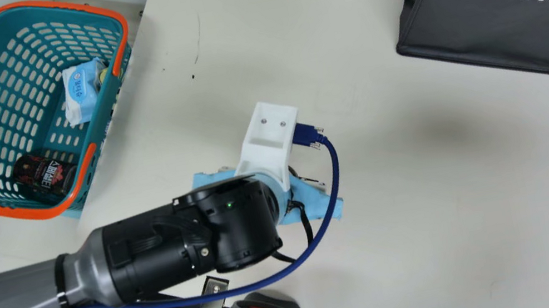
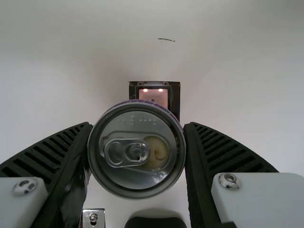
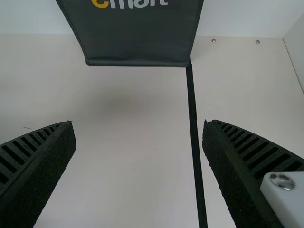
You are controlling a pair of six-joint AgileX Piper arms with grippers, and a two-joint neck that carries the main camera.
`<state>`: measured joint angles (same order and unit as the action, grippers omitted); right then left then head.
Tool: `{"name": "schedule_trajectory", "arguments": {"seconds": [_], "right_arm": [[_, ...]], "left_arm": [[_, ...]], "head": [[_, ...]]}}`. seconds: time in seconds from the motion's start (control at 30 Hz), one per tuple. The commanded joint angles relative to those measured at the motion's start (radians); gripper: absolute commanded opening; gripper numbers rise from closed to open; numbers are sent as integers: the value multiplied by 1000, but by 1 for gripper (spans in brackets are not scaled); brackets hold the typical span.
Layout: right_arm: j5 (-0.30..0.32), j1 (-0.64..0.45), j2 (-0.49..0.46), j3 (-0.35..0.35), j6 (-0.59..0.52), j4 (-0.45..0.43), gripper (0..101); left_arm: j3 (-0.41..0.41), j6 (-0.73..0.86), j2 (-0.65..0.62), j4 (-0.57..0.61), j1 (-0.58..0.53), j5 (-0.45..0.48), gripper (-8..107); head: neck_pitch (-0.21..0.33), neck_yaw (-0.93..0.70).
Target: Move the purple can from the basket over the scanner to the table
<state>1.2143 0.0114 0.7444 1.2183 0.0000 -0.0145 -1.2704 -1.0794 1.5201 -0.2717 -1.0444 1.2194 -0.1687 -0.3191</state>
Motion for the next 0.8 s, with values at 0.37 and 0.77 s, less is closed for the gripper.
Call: {"name": "schedule_trajectory", "arguments": {"seconds": [0.37,0.77], "right_arm": [[-1,0,0,0,0,0,95],[0,0,0,0,0,0,95]], "left_arm": [[12,0,2,13,9,1,72],[-4,18,-28,44,10,1,90]], "head": [[30,-2],[30,-2]]}}
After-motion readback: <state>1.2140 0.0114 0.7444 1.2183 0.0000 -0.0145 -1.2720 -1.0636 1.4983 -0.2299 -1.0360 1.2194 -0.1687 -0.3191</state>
